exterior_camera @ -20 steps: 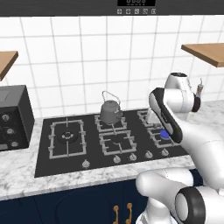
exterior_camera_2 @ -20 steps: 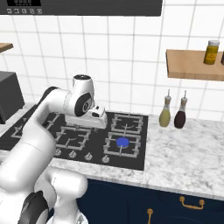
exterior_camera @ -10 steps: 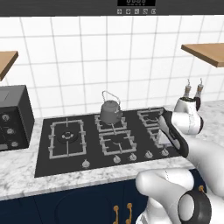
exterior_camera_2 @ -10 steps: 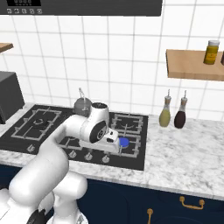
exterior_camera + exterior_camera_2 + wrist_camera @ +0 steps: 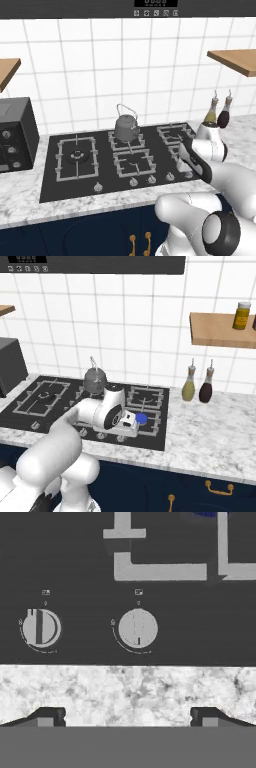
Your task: Turn off the front right burner of the stove.
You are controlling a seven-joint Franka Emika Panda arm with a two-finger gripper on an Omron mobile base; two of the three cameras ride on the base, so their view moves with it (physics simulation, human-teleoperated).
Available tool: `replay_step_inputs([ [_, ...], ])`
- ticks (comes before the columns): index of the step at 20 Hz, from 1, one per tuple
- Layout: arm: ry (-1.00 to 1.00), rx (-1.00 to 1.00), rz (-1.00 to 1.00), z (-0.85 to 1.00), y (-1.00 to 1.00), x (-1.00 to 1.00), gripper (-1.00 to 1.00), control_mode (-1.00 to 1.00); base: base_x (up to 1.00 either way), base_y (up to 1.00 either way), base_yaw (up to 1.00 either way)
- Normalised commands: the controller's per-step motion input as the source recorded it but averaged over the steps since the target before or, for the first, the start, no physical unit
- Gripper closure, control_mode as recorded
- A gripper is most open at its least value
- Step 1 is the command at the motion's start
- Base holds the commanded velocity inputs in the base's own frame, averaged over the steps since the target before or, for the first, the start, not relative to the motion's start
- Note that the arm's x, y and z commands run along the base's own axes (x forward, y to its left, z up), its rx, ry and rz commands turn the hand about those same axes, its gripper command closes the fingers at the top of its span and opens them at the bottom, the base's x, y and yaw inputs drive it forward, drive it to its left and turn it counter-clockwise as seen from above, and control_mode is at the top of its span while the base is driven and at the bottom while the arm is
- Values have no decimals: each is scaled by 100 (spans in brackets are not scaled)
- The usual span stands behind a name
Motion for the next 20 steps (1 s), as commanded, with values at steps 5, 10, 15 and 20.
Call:
replay_step_inputs([
  [5,0,0,0,-23,-8,42,-100,-100,0,0,0],
  [10,-1,0,1,-14,-13,27,-100,-100,0,0,0],
  [15,-1,0,3,-11,-6,5,-100,-100,0,0,0],
  [20,0,-2,0,-30,0,2,-100,-100,0,0,0],
])
